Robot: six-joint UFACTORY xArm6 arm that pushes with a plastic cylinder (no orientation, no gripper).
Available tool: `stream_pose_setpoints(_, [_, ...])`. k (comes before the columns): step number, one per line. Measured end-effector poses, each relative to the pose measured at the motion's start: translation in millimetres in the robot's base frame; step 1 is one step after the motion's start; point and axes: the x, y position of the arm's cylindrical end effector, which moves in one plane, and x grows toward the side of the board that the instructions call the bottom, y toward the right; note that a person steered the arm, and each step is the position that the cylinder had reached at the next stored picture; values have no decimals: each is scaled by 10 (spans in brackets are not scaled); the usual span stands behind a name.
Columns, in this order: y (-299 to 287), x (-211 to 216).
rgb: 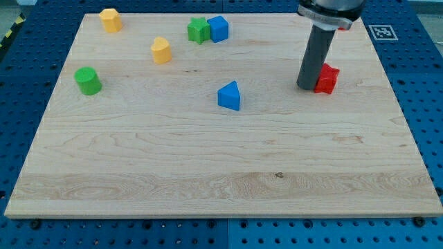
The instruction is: Push the red star below the red circle
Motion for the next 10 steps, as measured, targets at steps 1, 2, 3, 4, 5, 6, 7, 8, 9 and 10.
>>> stream_pose_setpoints(1, [7, -219])
stream_pose_setpoints(2, [145, -255])
stream_pose_setpoints(3, [283, -214])
stream_pose_setpoints(4, [363, -77])
stream_pose_setpoints(5, [423, 95])
stream_pose_setpoints(6, [423, 160])
stream_pose_setpoints(7, [444, 302])
stream_pose_setpoints(8, [555, 426])
stream_pose_setpoints(9, [750, 427])
stream_pose_setpoints(10, [812, 427])
